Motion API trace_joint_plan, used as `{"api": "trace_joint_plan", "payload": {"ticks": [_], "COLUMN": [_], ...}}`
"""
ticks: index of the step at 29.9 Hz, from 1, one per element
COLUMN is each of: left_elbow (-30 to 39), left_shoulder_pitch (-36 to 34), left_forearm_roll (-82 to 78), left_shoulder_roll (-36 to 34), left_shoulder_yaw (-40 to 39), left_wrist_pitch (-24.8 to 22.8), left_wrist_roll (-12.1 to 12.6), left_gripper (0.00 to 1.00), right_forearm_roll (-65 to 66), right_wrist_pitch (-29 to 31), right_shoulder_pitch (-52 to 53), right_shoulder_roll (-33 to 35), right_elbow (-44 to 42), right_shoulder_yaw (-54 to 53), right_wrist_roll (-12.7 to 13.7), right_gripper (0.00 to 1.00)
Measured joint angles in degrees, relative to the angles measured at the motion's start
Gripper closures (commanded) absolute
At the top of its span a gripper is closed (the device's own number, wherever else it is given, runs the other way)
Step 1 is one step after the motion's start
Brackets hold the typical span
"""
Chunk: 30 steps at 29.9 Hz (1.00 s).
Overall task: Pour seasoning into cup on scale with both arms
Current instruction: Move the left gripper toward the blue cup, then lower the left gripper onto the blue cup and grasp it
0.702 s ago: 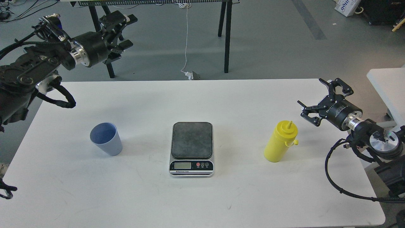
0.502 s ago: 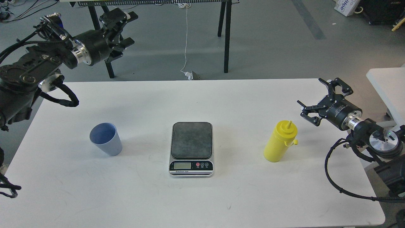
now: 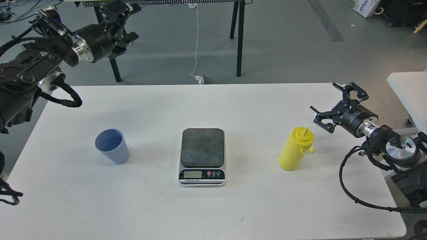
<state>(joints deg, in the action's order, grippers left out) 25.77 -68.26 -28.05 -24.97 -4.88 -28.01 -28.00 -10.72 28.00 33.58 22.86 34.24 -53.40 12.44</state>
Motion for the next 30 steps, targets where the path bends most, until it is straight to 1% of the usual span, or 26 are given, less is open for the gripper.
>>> {"api": "trace_joint_plan", "payload": {"ticks": [3,6,11,15,18,21,30], "left_elbow": [2.42,4.88,13.48,22.18,27.8,30.99,32.06], "left_shoulder_pitch": [-0.88,-3.22,-6.56,-7.58,-7.7,-7.77,-7.41], "left_forearm_roll": [-6.79,-23.11,-53.26,-69.34,-77.08,-81.78,-84.13], "left_shoulder_roll": [-1.85,-3.99,-7.77,-11.66,-14.0,-15.26,-16.3], "left_shoulder_yaw": [0.56,0.59,0.66,1.48,3.63,6.91,17.24], "left_wrist_pitch": [0.0,0.0,0.0,0.0,0.0,0.0,0.0], "left_wrist_roll": [0.0,0.0,-0.02,-0.02,-0.04,-0.03,0.01], "left_gripper": [0.0,0.0,0.01,0.01,0.01,0.01,0.01], "right_forearm_roll": [0.0,0.0,0.0,0.0,0.0,0.0,0.0], "right_wrist_pitch": [0.0,0.0,0.0,0.0,0.0,0.0,0.0], "right_shoulder_pitch": [-0.01,-0.05,-0.14,-0.15,-0.14,-0.33,-0.71], "right_shoulder_roll": [0.0,0.2,0.59,0.67,0.67,0.67,0.65], "right_elbow": [0.02,0.04,0.04,0.04,0.04,0.02,-0.05], "right_shoulder_yaw": [0.0,0.02,0.05,0.06,0.05,0.06,0.05], "right_wrist_roll": [-0.03,-0.04,-0.05,-0.05,-0.05,-0.05,-0.05], "right_gripper": [0.0,0.0,0.0,0.0,0.0,0.0,0.0]}}
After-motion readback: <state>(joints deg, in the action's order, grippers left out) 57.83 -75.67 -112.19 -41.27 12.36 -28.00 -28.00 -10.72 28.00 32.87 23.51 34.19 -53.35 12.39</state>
